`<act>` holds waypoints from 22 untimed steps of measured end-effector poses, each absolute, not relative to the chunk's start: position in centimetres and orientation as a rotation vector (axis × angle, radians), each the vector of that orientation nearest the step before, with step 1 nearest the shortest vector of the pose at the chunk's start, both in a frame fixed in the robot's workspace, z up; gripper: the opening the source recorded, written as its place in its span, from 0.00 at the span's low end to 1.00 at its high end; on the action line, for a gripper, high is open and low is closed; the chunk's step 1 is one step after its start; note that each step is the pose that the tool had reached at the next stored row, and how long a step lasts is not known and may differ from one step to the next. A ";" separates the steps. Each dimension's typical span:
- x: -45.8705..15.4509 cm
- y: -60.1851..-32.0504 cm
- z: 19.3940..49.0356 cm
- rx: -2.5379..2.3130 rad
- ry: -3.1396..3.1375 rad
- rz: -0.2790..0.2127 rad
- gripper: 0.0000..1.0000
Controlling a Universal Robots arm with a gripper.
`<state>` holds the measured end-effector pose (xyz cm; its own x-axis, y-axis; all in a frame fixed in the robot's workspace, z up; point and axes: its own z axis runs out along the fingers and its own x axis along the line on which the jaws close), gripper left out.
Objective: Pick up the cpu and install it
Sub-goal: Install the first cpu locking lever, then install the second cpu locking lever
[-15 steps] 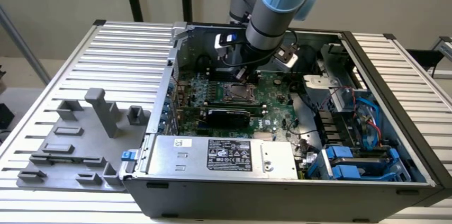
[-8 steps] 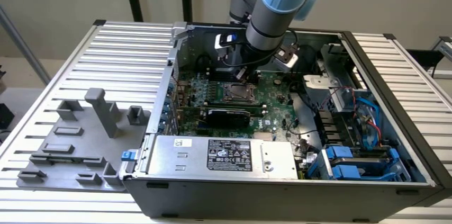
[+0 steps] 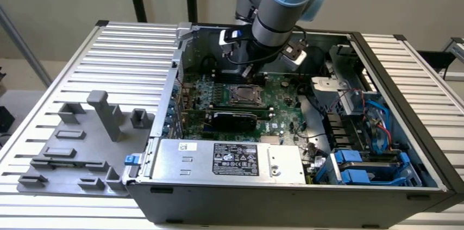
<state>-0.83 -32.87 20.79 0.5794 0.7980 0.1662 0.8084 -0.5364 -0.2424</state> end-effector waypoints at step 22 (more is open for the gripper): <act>-2.4 -33.5 21.2 -2.502 -1.310 -0.065 0.12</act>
<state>-2.40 -33.52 21.20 0.5795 0.7938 0.1843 0.8083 -0.5309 -0.2547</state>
